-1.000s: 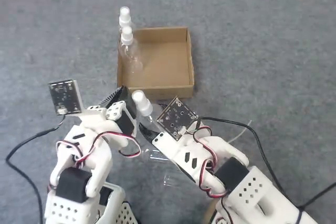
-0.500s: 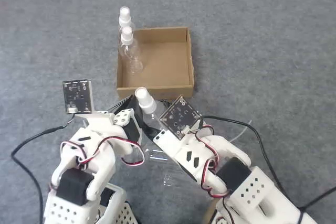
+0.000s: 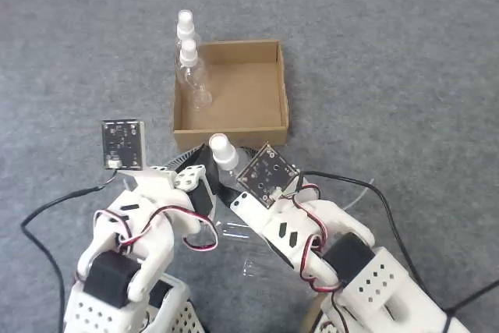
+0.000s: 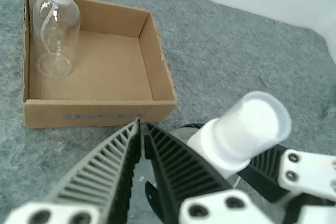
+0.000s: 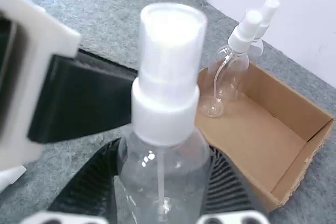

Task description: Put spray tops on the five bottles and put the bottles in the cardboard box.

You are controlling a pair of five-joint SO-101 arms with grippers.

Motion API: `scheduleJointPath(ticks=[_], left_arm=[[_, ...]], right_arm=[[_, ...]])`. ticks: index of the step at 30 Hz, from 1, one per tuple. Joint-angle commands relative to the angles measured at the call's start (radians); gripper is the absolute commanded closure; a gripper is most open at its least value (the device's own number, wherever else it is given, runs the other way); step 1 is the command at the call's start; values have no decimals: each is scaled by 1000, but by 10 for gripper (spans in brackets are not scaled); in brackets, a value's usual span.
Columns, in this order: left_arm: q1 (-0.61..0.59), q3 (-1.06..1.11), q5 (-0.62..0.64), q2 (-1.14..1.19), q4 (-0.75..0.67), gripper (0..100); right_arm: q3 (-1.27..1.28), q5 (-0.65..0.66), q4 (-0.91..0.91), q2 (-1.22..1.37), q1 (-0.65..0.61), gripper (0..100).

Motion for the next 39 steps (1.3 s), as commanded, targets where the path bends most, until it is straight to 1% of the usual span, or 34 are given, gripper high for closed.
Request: scheduleJointPath(ticks=[1, 6, 9, 16, 18, 22, 24, 29, 35, 37, 39], left_arm=[[25, -111, -17, -2, 29, 984], [60, -124, -35, -2, 54, 984], [61, -124, -61, -2, 54, 984], [60, -128, -64, -2, 75, 984], [40, -131, -63, -2, 72, 985], [-92, -131, -61, -2, 29, 985], [-132, -130, -61, -2, 18, 985], [-140, -128, -61, -2, 11, 985], [-140, -33, -66, 0, -109, 985], [-133, -12, -95, 0, -129, 984], [-98, -5, -149, 0, -123, 984]], right_arm=[[0, 25, -56, -24, 1, 991], [51, 26, -145, -24, 22, 991], [52, 26, -151, -24, 22, 991], [52, 26, -151, -24, 25, 991], [52, 26, -151, -24, 25, 991], [52, 26, -148, -33, 25, 991], [52, 26, -148, -33, 24, 991], [54, 26, -147, -35, 18, 991], [54, 21, -147, -35, 16, 991], [54, 25, -147, -35, 4, 991], [54, 26, -147, -33, -16, 991]])
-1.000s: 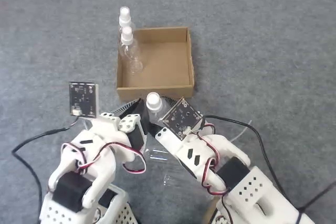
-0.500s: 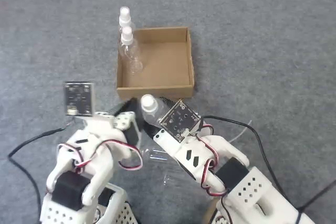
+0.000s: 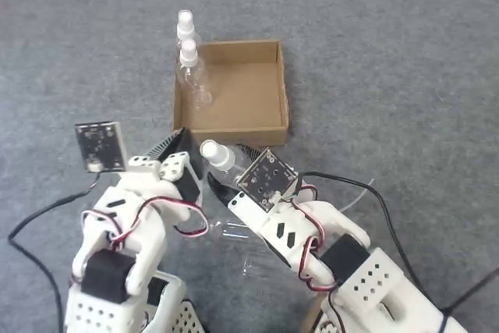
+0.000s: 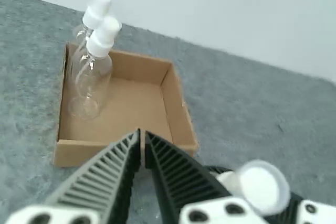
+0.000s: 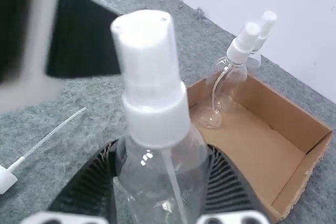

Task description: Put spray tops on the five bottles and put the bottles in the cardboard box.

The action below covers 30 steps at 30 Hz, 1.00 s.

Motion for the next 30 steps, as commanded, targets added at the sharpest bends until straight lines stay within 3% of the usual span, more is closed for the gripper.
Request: scheduleJointPath(ticks=[1, 12, 16, 20, 30], left_arm=[[64, -2, -100, -9, -29, 984], [138, -8, -107, -9, 9, 982], [161, -8, -98, -9, 48, 898], [166, -19, 12, -11, 66, 821], [-118, -94, 28, -11, 66, 819]], right_arm=[[-15, 12, -24, -31, -33, 991], [-15, 14, -24, -33, -30, 991], [-15, 14, -25, -33, -24, 991], [-15, 12, -35, -33, -1, 991], [-20, 12, -35, -27, 2, 991]])
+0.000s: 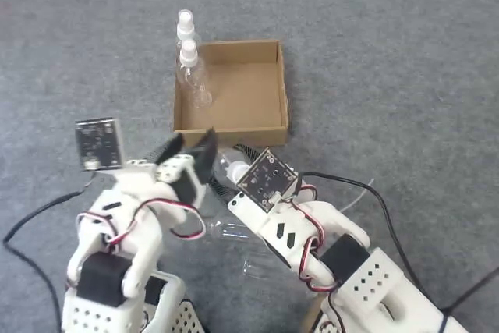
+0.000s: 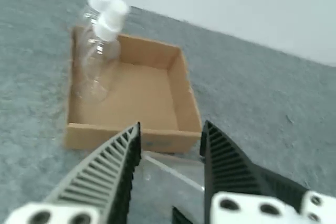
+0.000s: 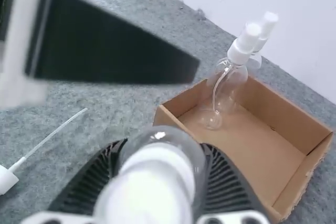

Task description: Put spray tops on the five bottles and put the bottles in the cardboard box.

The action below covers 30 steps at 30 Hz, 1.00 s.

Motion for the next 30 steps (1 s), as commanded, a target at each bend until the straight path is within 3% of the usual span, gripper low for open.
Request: scheduleJointPath(ticks=[1, 10, 18, 24, 30], left_arm=[[-112, -62, 26, -11, -5, 819], [-338, -38, 169, -11, -112, 819], [-491, 113, 176, -11, -133, 820], [-519, 209, 176, -11, -133, 826], [-517, 277, 176, -11, -133, 968]], right_arm=[[-21, 11, -35, -25, 10, 991], [-23, 11, -25, -25, 10, 992], [-40, 3, -10, -24, 10, 992], [-84, 3, 59, -24, 10, 992], [-133, 5, 124, -24, 10, 992]])
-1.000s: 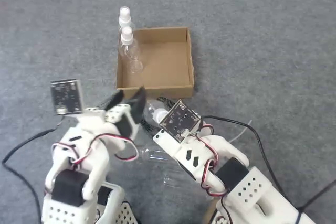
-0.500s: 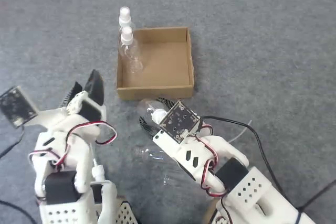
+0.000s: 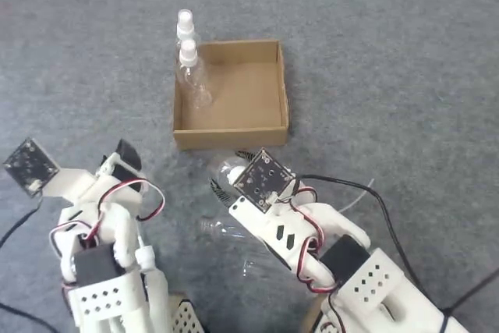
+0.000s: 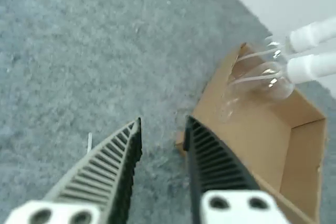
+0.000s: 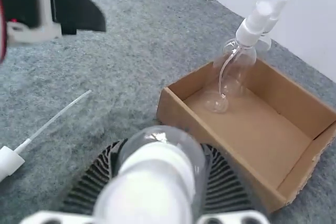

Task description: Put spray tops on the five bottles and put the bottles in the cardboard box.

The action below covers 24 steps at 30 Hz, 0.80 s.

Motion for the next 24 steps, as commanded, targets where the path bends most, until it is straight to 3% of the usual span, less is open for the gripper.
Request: scheduleJointPath(ticks=[1, 17, 24], left_arm=[[0, 18, 8, -14, -31, 987], [-6, 44, -18, -14, -31, 988], [-8, 41, -18, -14, -31, 988]], right_arm=[[-120, 3, 50, -24, 10, 992], [-368, 8, 131, -16, 79, 992], [-543, 9, 131, 171, 76, 992]])
